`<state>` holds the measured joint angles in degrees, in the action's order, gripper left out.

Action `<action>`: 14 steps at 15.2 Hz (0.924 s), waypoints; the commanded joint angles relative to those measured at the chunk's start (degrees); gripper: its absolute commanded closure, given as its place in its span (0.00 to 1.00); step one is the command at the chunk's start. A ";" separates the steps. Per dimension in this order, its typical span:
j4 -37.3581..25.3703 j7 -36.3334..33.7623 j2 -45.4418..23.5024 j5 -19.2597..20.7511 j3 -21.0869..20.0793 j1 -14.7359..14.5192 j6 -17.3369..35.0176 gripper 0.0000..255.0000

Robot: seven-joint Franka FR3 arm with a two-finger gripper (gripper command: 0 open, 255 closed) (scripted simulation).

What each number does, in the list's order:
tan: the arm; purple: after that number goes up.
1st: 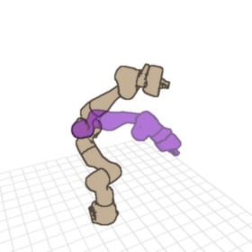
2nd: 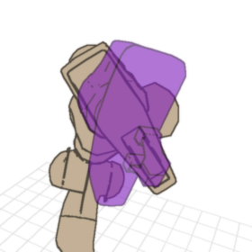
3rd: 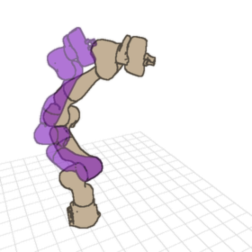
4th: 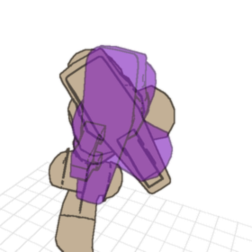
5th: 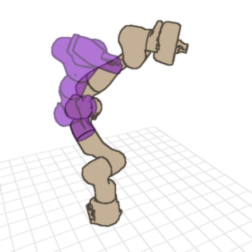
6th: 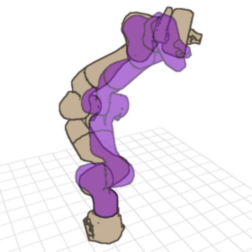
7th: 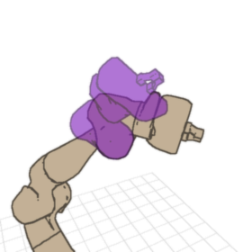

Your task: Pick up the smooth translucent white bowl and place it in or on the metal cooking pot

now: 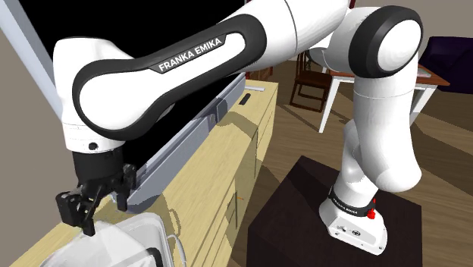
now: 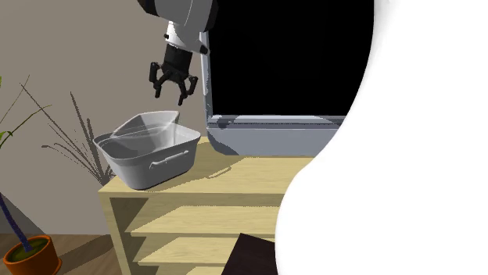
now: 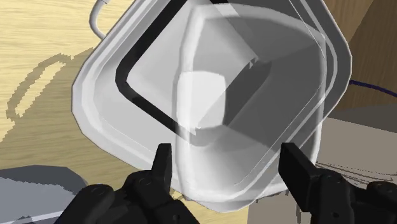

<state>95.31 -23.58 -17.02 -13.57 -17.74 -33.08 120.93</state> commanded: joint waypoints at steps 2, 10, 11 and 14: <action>0.00 -0.01 0.02 -0.01 -0.01 0.00 0.01 0.00; -3.35 0.21 2.67 -0.47 0.37 1.31 -6.20 0.00; -3.36 0.21 2.67 -0.46 0.37 1.31 -6.20 0.00; -3.36 0.21 2.67 -0.46 0.37 1.31 -6.20 0.00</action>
<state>91.93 -23.38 -14.37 -14.03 -17.37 -31.78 114.74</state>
